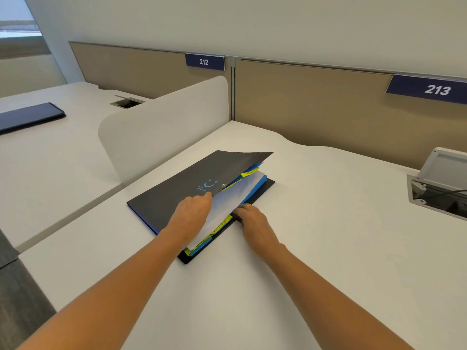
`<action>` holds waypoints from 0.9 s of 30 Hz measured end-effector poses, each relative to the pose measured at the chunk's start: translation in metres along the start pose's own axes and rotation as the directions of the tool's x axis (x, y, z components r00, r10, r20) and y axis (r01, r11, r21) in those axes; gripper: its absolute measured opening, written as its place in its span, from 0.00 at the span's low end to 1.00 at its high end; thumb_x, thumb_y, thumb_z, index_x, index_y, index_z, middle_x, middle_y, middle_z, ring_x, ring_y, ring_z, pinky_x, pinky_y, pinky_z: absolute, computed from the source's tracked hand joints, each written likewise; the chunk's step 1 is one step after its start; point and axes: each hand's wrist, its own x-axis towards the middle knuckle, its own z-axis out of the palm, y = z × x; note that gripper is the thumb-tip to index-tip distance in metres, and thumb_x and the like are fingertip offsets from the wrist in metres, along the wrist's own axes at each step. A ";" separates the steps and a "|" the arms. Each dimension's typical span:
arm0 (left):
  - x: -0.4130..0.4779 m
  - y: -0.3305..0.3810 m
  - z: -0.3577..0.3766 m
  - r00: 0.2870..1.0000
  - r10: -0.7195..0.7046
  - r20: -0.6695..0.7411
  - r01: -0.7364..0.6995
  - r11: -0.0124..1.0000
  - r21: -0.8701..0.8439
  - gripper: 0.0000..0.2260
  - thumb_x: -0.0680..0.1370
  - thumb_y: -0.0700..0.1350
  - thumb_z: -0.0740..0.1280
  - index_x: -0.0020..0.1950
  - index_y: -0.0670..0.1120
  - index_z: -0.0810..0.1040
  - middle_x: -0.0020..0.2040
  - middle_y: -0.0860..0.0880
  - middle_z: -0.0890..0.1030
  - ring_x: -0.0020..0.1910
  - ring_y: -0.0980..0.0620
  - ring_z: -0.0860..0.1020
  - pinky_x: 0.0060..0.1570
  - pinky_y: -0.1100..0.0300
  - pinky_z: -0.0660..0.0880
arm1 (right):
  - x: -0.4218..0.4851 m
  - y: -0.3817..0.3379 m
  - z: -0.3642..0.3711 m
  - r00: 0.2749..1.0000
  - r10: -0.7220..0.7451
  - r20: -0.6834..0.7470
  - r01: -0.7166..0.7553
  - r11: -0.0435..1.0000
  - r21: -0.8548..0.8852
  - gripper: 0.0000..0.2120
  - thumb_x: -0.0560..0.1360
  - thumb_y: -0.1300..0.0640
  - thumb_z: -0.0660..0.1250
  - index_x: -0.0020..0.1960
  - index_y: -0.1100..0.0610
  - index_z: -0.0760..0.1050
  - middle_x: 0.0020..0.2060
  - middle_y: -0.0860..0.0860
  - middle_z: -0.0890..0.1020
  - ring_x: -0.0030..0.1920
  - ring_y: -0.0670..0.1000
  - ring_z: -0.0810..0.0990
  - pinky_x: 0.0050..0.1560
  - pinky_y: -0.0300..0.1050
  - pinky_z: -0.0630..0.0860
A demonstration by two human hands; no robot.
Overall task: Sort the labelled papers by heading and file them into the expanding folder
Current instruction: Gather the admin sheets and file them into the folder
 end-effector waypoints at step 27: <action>-0.001 0.005 -0.019 0.999 -0.027 -0.017 0.027 0.999 -0.025 0.18 0.81 0.38 0.57 0.70 0.41 0.61 0.58 0.44 0.79 0.55 0.46 0.80 0.54 0.59 0.75 | 0.030 -0.025 0.004 0.844 0.513 -0.156 -0.362 0.759 0.541 0.17 0.74 0.65 0.67 0.62 0.61 0.73 0.51 0.55 0.78 0.50 0.52 0.77 0.55 0.41 0.73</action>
